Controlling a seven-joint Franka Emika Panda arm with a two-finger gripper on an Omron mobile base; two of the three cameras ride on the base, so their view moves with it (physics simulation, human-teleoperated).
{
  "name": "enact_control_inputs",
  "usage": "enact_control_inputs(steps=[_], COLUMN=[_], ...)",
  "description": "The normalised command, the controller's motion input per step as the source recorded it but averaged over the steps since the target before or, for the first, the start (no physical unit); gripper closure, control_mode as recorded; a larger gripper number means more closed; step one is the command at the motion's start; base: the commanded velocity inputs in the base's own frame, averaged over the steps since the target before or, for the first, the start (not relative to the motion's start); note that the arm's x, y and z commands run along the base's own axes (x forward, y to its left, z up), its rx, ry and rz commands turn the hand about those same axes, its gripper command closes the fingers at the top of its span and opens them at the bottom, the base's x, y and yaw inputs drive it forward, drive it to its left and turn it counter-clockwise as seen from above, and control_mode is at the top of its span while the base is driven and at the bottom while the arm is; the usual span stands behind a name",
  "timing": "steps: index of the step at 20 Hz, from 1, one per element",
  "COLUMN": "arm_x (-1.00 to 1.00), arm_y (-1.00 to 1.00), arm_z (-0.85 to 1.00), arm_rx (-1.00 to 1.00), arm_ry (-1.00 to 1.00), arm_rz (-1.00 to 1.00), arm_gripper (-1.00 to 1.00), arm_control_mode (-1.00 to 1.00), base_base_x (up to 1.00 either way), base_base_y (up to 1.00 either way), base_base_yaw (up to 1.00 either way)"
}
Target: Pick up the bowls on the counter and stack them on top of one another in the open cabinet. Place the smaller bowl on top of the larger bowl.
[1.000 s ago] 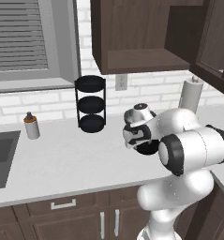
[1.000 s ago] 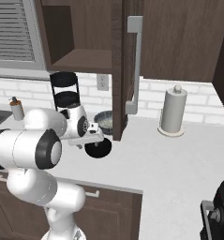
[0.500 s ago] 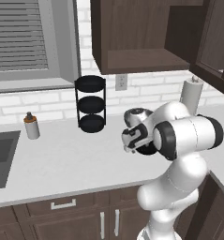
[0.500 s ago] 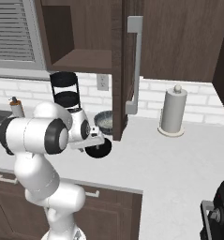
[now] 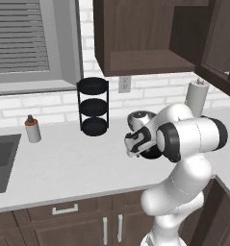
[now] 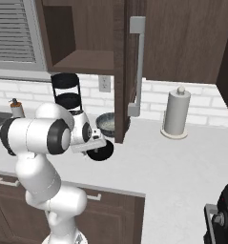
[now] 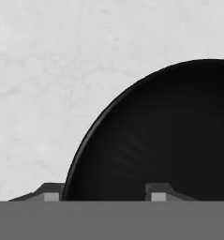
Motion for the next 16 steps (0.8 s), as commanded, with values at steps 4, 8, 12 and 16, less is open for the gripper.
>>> enact_control_inputs(steps=[4,8,12,16], arm_x=[0.00,-0.05,-0.13,-0.11], arm_y=[0.00,0.00,0.02,0.03], arm_z=[0.00,0.23,0.93,1.00], arm_rx=[0.00,0.00,-0.02,-0.04], arm_ry=[0.00,-0.04,-0.10,-0.08], arm_rz=[0.06,0.13,0.13,0.13], arm_gripper=[1.00,1.00,1.00,1.00], arm_control_mode=[-1.00,-1.00,-1.00,-1.00], base_base_x=[0.00,0.00,0.00,0.00], base_base_y=[0.00,0.00,0.00,0.00], base_base_yaw=[0.00,0.00,0.00,0.00])
